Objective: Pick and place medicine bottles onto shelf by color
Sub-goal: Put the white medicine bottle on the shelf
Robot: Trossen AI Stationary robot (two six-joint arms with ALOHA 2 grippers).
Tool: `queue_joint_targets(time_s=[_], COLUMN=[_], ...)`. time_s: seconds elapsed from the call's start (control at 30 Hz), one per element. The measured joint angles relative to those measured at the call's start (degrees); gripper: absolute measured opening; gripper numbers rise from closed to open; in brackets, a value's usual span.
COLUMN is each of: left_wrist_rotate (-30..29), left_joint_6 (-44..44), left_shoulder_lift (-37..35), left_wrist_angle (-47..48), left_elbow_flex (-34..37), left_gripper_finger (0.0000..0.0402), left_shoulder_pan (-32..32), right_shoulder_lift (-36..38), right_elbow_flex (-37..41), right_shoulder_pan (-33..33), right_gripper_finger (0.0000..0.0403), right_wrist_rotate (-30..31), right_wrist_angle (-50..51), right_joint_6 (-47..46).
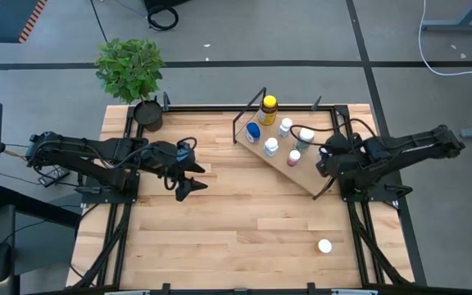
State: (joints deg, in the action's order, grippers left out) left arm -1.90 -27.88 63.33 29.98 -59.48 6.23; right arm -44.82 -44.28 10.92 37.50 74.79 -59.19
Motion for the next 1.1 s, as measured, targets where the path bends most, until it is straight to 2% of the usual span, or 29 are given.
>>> queue_joint_targets(time_s=[0.17, 0.43, 0.77, 1.1], left_wrist_rotate=[0.0, 0.0, 0.0, 0.0], left_joint_6=[0.0, 0.0, -0.2, -4.6], left_shoulder_lift=[0.0, 0.0, 0.0, 0.0], left_wrist_angle=[0.0, -0.4, -3.5, -3.9], left_elbow_flex=[0.0, 0.0, 0.0, 0.0], left_gripper_finger=[0.0302, 0.0302, 0.0302, 0.0302], left_shoulder_pan=[0.0, 0.0, 0.0, 0.0], right_shoulder_lift=[0.0, 0.6, 0.5, 0.5], right_elbow_flex=[0.0, 1.8, 2.1, 6.7], right_shoulder_pan=[-3.5, -10.3, -16.9, -17.9], right_gripper_finger=[0.0216, 0.0216, 0.0216, 0.0216], right_wrist_rotate=[-1.8, -7.1, -9.1, -8.8], right_wrist_angle=[-0.1, -6.0, -7.1, -10.9], right_joint_6=[9.9, 16.1, 16.9, 14.0])
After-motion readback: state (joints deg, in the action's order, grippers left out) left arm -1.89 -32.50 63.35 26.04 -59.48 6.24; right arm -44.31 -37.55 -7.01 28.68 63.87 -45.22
